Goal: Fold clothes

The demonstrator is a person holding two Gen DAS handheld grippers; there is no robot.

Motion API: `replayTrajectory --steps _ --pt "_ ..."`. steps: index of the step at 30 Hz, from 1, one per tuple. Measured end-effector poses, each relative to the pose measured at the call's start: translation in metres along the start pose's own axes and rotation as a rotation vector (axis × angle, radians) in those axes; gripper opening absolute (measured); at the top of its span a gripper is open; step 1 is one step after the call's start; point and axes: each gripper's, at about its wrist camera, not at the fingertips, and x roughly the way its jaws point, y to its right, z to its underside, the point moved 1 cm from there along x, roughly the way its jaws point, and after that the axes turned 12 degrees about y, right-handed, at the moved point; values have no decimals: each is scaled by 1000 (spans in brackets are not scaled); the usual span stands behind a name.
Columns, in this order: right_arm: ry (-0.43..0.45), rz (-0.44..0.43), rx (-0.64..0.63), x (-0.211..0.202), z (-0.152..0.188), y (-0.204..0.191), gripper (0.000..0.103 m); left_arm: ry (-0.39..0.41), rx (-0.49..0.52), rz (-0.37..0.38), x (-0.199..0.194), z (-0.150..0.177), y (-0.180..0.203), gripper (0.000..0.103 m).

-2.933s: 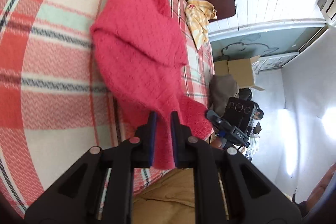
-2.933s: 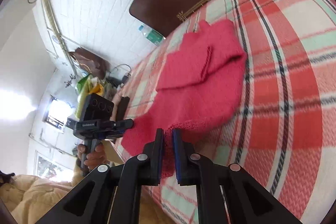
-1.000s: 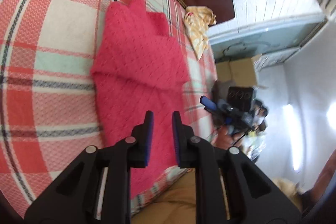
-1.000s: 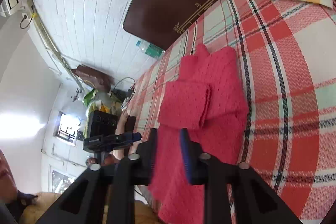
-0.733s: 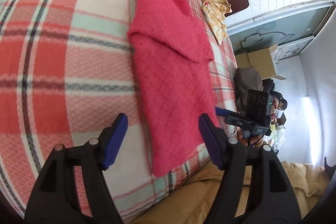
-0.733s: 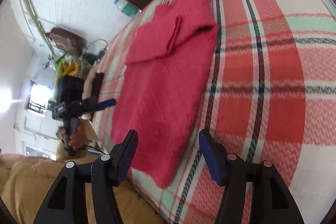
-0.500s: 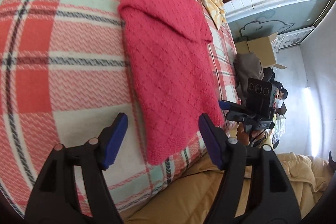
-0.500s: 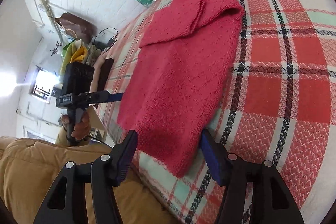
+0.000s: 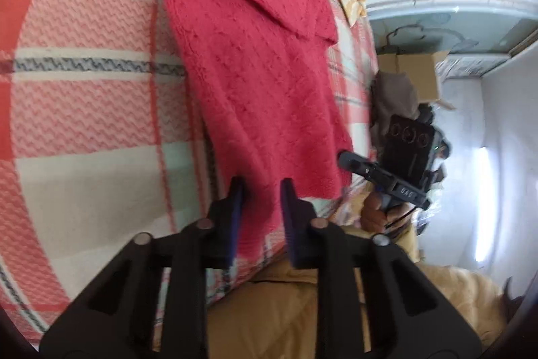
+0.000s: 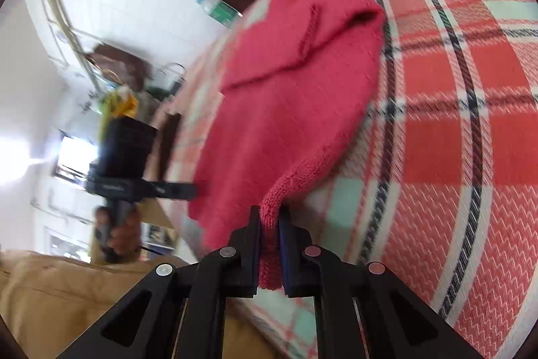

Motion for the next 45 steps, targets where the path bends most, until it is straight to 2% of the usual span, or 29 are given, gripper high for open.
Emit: replayTrajectory --steps 3,5,11,13,14,15,16,17,18,19,20,23,26,27,29,31,34,39,45 --pt "45 -49 31 -8 -15 1 8 17 -125 136 -4 -12 -8 18" --pt "74 -57 44 -11 -25 4 8 29 -160 188 -6 -19 -10 18" --pt "75 -82 59 -3 -38 4 8 17 -178 169 3 -25 -15 18" --pt "78 -95 71 -2 -39 1 8 -1 -144 113 8 -23 -14 19" --pt "84 -105 77 -2 -40 0 8 -18 -131 94 11 -21 -14 23" --pt "91 -114 83 -2 -41 -1 8 -31 -124 87 13 -19 -15 37" --pt "96 -122 87 0 -42 -4 8 -37 -116 89 14 -17 -15 47" --pt "101 -128 90 2 -43 -6 8 -37 -104 97 14 -16 -14 50" --pt "105 -135 95 1 -43 -7 8 -35 -87 95 13 -15 -11 61" --pt "109 -144 101 0 -44 -7 8 -31 -60 63 11 -15 -8 75" --pt "115 -153 106 -2 -45 -8 8 -24 -34 24 10 -15 -5 76" --pt "136 -179 115 -6 -50 -10 8 -32 28 -14 8 -14 2 76" --pt "144 -189 110 -8 -53 -13 8 -52 59 -17 12 -12 6 76" --pt "144 -192 112 -8 -54 -13 8 -55 56 -10 14 -12 6 73" --pt "143 -198 114 -8 -55 -13 8 -50 44 12 15 -12 4 56" --pt "148 -209 127 -7 -58 -12 8 -44 25 18 18 -14 -1 26" --pt "160 -222 132 -5 -64 -10 8 -43 -21 38 20 -12 -9 14" --pt "187 -244 175 0 -81 -2 8 0 -137 165 3 -27 -18 13" --pt "260 -280 199 2 -123 2 8 94 -198 303 -16 -73 -5 13"
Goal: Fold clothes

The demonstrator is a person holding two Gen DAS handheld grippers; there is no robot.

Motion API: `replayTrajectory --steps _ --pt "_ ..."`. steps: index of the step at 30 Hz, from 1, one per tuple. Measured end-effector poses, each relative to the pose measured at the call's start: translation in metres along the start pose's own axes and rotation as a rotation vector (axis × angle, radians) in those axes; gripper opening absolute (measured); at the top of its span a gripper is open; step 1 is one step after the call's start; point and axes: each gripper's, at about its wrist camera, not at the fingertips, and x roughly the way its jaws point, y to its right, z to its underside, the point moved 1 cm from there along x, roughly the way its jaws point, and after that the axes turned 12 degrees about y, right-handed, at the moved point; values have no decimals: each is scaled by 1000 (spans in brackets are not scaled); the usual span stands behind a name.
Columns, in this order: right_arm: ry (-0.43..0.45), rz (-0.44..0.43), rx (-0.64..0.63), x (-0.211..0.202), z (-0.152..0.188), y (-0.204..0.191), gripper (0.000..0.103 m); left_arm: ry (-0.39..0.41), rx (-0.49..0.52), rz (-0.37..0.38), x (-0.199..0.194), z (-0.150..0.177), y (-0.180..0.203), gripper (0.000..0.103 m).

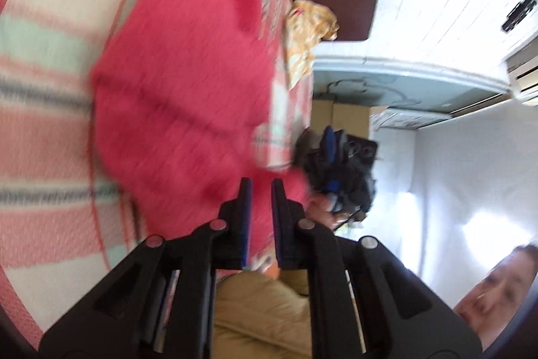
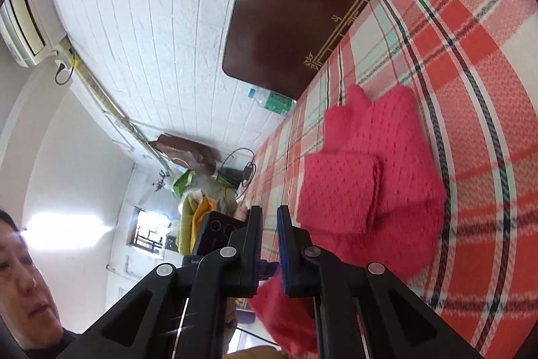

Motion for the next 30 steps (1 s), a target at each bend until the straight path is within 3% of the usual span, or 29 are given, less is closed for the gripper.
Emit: replayTrajectory --steps 2,4,6,8,10,11,14,17,22,27,30 --pt "19 22 -18 7 -17 -2 9 36 22 -1 -2 -15 9 13" --pt "7 71 -79 13 -29 -6 12 54 105 -56 -3 -22 19 13" --pt "-49 138 -184 16 -30 -13 25 63 227 -151 -5 -17 25 14" --pt "-113 233 -343 14 -18 -23 50 41 347 -212 -5 -5 29 21" --pt "-193 302 -448 9 2 -25 53 32 454 -277 -6 10 29 59" --pt "-228 335 -479 4 12 -23 54 40 507 -310 -8 18 29 63" --pt "-303 399 -473 -14 41 -7 59 42 635 -343 -12 38 34 64" --pt "-351 341 -375 -32 65 6 66 14 789 -338 -9 60 49 64" --pt "-420 286 -290 -43 102 15 70 -236 1153 -383 24 106 70 64" --pt "-425 205 -248 -37 118 18 70 -415 1371 -421 49 110 75 64" --pt "-417 166 -208 -35 121 21 70 -576 1469 -444 61 111 73 64"
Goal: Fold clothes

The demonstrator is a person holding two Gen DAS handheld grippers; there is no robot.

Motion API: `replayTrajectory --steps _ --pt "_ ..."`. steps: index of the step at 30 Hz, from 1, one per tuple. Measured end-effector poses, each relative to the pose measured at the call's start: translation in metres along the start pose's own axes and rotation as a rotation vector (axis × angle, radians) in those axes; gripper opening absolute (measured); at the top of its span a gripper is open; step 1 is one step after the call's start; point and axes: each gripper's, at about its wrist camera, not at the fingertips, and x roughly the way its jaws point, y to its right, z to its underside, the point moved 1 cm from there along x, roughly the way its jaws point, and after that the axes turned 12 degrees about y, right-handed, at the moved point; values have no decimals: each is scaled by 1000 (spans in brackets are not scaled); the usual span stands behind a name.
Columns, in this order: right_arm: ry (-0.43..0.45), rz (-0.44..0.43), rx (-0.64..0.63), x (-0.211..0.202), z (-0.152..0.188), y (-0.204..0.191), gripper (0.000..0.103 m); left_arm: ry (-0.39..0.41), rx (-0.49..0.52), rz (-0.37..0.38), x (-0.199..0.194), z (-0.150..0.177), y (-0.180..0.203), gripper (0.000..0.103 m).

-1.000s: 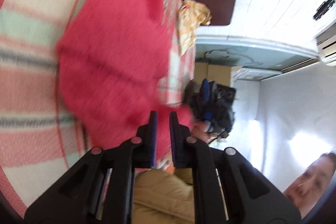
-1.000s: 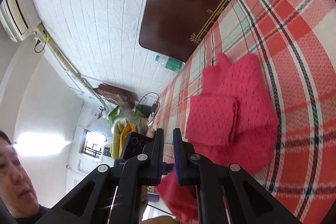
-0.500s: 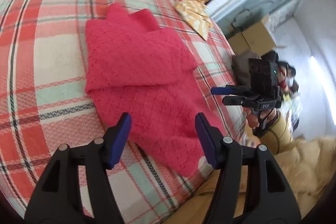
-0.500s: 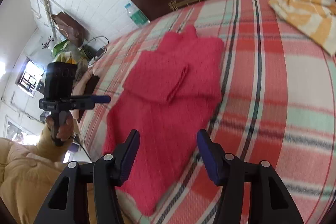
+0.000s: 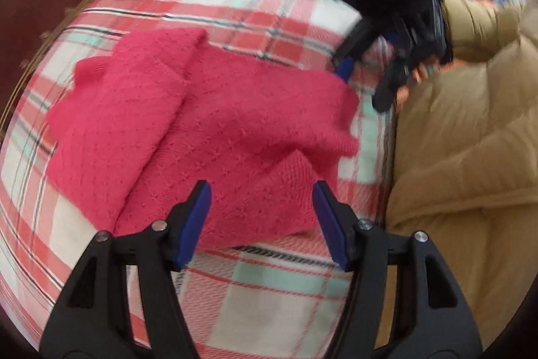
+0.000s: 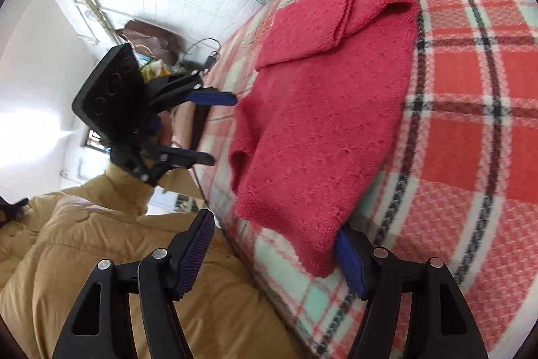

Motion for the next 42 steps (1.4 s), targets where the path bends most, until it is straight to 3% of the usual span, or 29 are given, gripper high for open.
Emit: replayTrajectory --steps 3,5,6,7,8,10,15,24,27,30,33,35,36,37,39,42 --pt "23 -19 28 -2 0 4 65 -117 83 93 16 0 8 64" --pt "48 -37 51 -5 1 6 45 -179 108 111 26 3 11 56" --pt "62 -39 59 -7 2 8 40 -199 111 122 29 5 12 41" --pt "72 -40 67 -7 2 9 28 -200 114 123 29 5 13 28" --pt "82 -42 73 -8 2 10 18 -190 112 130 27 6 14 24" --pt "111 -61 91 -11 -1 11 16 -143 94 144 16 5 15 17" --pt "206 -161 95 -22 -26 5 13 -4 -63 167 -22 6 -8 16" --pt "372 -195 119 -21 -126 12 13 344 -422 100 -83 5 -98 16" --pt "427 -151 147 -24 -163 27 13 450 -574 56 -89 16 -139 16" --pt "466 -53 232 -25 -195 55 14 486 -733 -7 -79 29 -183 16" --pt "407 79 111 -24 -204 53 33 436 -717 -39 -63 30 -177 16" --pt "340 110 -53 -24 -191 32 53 398 -668 9 -52 27 -160 20" --pt "309 119 -128 -26 -181 23 54 383 -649 37 -48 25 -152 38" --pt "279 130 -198 -28 -168 16 59 360 -637 58 -40 24 -142 68" --pt "222 187 -341 -27 -143 1 67 317 -628 79 -27 23 -132 91" --pt "98 271 -516 -21 -113 -7 72 233 -631 140 -8 17 -125 91"
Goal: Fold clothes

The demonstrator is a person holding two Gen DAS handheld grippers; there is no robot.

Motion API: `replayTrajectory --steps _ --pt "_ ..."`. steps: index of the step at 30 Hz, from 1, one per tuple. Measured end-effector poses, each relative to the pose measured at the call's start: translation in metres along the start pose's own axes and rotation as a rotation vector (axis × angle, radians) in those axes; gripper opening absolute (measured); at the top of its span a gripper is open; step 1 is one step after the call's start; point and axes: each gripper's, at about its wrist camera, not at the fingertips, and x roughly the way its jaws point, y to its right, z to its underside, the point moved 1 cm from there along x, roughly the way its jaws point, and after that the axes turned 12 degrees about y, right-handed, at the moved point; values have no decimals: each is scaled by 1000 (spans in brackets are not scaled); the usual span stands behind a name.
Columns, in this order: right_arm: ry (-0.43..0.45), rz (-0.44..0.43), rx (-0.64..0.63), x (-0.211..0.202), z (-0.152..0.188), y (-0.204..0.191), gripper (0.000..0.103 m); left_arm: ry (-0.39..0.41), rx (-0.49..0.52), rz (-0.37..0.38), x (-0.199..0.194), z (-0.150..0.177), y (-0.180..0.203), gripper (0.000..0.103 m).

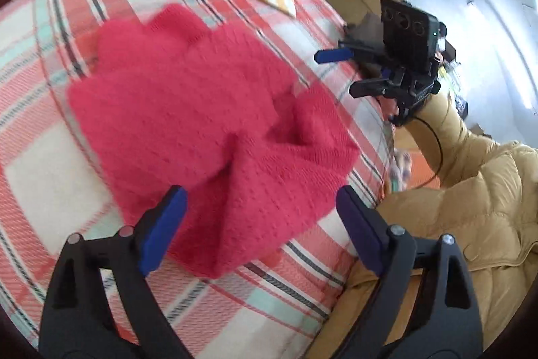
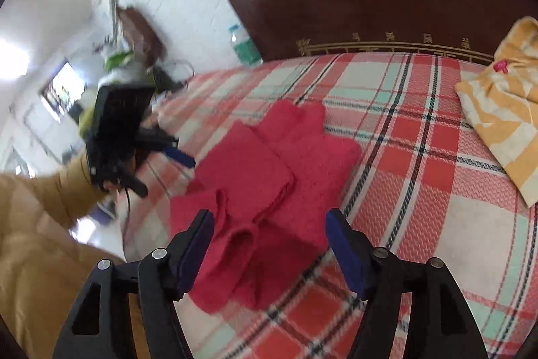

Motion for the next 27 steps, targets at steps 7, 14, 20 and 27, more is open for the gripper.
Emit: replayTrajectory --steps 7,14,20,27 --pt "-68 14 -104 -1 21 -8 76 -124 51 3 41 13 27 29" --pt "-11 2 -42 0 18 -7 80 127 57 -200 -3 -12 36 11" --pt "25 -45 -30 3 7 -5 81 310 -96 -334 -47 -37 -8 11" --pt "-18 -34 19 23 7 -3 81 236 -132 -315 -16 -12 -29 11"
